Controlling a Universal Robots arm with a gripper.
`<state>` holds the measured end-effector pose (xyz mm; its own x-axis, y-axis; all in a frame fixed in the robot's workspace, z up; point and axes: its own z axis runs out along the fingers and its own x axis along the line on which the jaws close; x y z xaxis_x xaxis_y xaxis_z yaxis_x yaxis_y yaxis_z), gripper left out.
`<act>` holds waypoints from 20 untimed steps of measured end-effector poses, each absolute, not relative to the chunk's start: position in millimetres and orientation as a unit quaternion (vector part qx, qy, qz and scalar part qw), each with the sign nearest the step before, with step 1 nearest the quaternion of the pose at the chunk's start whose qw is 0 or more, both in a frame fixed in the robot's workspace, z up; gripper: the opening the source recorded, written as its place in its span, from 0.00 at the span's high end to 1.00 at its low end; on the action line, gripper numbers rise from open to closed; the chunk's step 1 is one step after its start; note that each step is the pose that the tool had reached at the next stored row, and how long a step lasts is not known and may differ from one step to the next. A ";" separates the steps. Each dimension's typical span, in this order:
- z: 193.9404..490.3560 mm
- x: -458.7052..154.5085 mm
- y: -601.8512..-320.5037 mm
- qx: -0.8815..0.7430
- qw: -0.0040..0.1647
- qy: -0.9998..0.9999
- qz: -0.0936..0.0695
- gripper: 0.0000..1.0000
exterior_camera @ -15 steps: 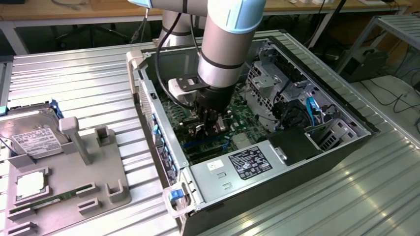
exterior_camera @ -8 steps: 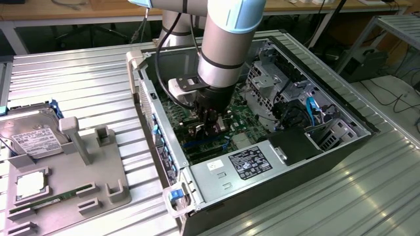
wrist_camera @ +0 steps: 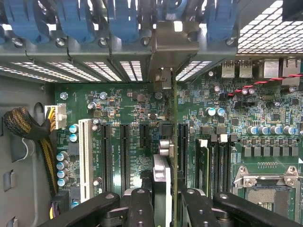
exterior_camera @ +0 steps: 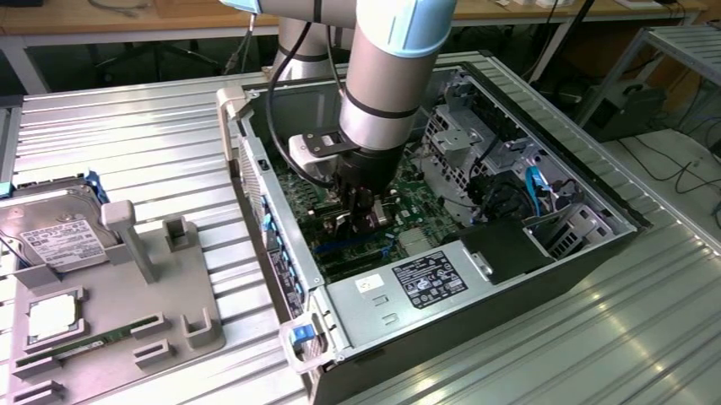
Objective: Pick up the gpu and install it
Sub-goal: 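Insert the gpu into the slot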
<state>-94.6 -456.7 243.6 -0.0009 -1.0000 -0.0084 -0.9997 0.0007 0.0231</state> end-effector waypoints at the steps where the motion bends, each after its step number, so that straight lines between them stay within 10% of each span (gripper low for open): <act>1: 243.7 -94.6 -456.7 0.707 0.005 -0.707 -0.011 0.72; 20: 244.8 -94.6 -456.9 0.708 0.005 -0.706 -0.011 0.72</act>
